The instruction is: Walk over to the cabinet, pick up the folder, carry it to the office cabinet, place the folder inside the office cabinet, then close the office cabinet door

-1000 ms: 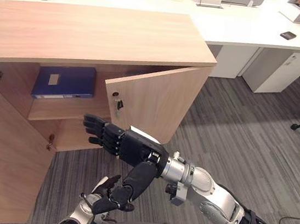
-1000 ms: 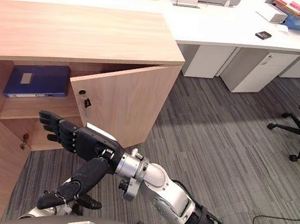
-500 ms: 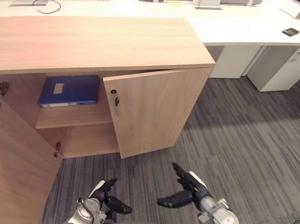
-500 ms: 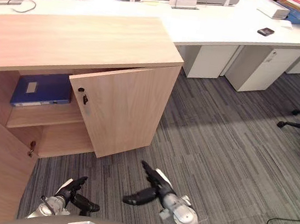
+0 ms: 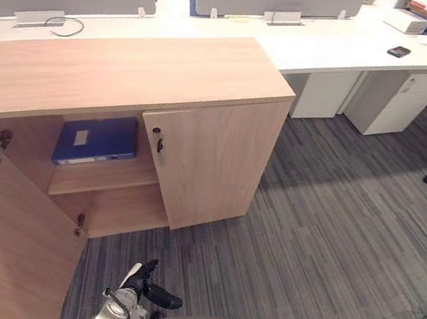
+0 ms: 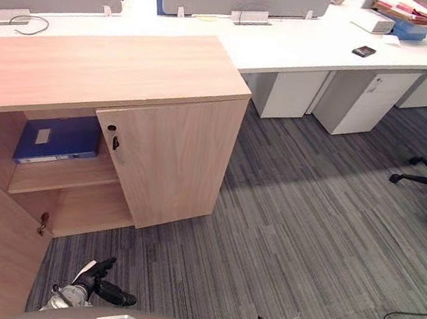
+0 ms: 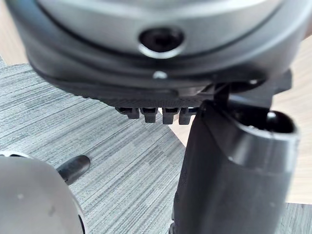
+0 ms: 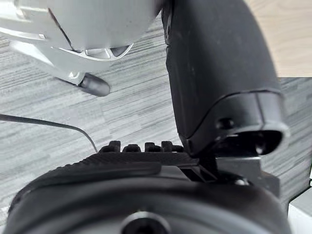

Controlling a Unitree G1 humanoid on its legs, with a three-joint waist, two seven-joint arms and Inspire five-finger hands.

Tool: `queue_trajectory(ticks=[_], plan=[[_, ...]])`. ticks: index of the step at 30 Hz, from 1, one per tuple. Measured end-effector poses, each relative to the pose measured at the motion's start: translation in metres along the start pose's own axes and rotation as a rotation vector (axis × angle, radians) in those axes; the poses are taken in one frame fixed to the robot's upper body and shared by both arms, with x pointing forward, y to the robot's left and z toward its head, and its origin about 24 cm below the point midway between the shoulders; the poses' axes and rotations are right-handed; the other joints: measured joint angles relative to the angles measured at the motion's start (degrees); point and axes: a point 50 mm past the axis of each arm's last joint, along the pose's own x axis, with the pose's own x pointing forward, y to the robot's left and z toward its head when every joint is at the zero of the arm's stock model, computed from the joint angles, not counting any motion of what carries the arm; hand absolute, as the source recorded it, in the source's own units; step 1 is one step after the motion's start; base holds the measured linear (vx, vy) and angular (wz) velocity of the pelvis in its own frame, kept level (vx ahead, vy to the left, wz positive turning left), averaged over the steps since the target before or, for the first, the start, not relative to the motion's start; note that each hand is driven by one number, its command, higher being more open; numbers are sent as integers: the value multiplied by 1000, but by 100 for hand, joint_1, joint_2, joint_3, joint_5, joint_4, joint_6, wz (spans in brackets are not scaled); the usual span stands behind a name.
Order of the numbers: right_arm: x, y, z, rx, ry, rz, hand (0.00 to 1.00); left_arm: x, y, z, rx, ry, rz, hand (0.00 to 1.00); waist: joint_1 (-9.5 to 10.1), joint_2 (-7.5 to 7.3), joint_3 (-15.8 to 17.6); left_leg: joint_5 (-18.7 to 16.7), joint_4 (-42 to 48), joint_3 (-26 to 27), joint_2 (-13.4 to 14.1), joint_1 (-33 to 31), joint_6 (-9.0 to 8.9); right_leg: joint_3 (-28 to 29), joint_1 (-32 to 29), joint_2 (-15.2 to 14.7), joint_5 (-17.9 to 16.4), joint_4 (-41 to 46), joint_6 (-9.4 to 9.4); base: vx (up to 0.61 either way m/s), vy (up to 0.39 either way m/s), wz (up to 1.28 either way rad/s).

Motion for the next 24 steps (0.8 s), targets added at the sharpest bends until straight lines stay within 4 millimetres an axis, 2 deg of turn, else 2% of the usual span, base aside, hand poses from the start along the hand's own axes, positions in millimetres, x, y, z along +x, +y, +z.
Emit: queue_trajectory(ticks=[6, 13, 16, 18, 20, 21, 22, 23, 24], plan=[[1, 17, 1, 70, 20, 44, 100, 0, 1, -3, -56, 15, 18, 100, 7, -34, 7, -4, -37, -25, -18, -5, -3, -8, 1, -5, -29, -21, 17, 6, 1, 3], [2, 19, 1, 114, 33, 54, 100, -1, 3, -10, -209, 54, 48, 100, 11, -65, 54, -5, -106, -36, -52, 12, -7, -17, 0, -21, -54, 6, 36, 48, 2, 2], [4, 21, 8, 104, 21, 60, 100, -2, 5, -14, -280, 69, 65, 100, 13, -78, 74, -21, -117, -64, -90, 0, -7, -80, 3, -59, -82, 8, 68, 44, 14, 7], [6, 26, 17, 27, 12, 87, 100, -2, 5, -14, -345, 73, 78, 100, 65, -148, 115, -83, -87, -118, -195, -16, 53, -148, 36, -174, -129, 20, 138, 58, 70, 15], [8, 27, 26, -17, -1, 98, 100, -1, 6, -12, -358, 64, 84, 100, 159, -166, 153, -288, 93, -123, -302, -55, 169, -160, -57, -409, -336, 362, 234, 73, 140, 15], [9, 27, 32, -37, -10, 101, 100, -1, 7, -11, -369, 58, 88, 100, 191, -189, 171, -573, 384, -188, -468, -120, 242, -172, -162, -714, -627, 907, 343, 94, 168, 25], [10, 27, 34, -38, -15, 101, 100, -1, 7, -11, -376, 59, 89, 100, 201, -198, 168, -673, 476, -215, -544, -136, 273, -180, -193, -823, -713, 1127, 382, 128, 195, 31], [11, 26, 39, -44, -27, 101, 100, -1, 7, -11, -386, 61, 91, 100, 210, -198, 164, -805, 594, -253, -616, -159, 327, -159, -261, -1016, -799, 1517, 353, 95, 161, 24], [12, 23, 46, -41, -47, 96, 100, -1, 3, -12, -390, 67, 86, 100, 216, -137, 186, -896, 703, -297, -666, -160, 384, -126, -452, -1173, -778, 2038, 299, 44, 238, 38]])
